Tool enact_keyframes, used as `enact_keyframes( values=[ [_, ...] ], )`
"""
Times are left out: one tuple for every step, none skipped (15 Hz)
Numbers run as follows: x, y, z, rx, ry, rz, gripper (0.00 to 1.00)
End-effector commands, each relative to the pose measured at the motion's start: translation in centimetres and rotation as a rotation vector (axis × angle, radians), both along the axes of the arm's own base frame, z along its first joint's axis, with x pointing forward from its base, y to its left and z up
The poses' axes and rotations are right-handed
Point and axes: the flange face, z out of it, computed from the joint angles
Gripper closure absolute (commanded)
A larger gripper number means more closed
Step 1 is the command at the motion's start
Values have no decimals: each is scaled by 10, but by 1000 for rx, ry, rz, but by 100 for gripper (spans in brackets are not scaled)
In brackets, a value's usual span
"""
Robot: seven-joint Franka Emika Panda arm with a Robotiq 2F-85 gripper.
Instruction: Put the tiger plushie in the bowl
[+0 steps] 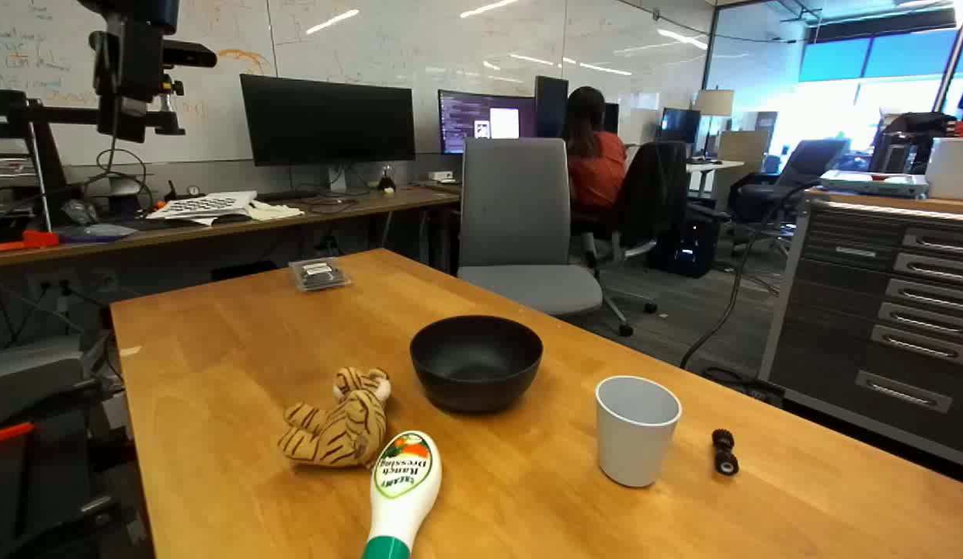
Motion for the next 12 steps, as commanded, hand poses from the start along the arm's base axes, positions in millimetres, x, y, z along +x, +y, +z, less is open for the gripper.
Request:
enact_keyframes(
  values=[
    [0,0,1,0,-1,0,0],
    [0,0,1,0,-1,0,0],
    [0,0,1,0,-1,0,0],
    [0,0,1,0,-1,0,0],
    [0,0,1,0,-1,0,0],
    [0,0,1,0,-1,0,0],
    [0,0,1,0,-1,0,0],
    [2,-1,0,1,-6,-11,0],
    [7,-4,1,8,-33,-47,0],
    [11,-7,2,10,-54,-72,0],
    [15,-12,4,8,-81,-101,0],
    [20,-18,6,6,-103,-129,0]
  ],
)
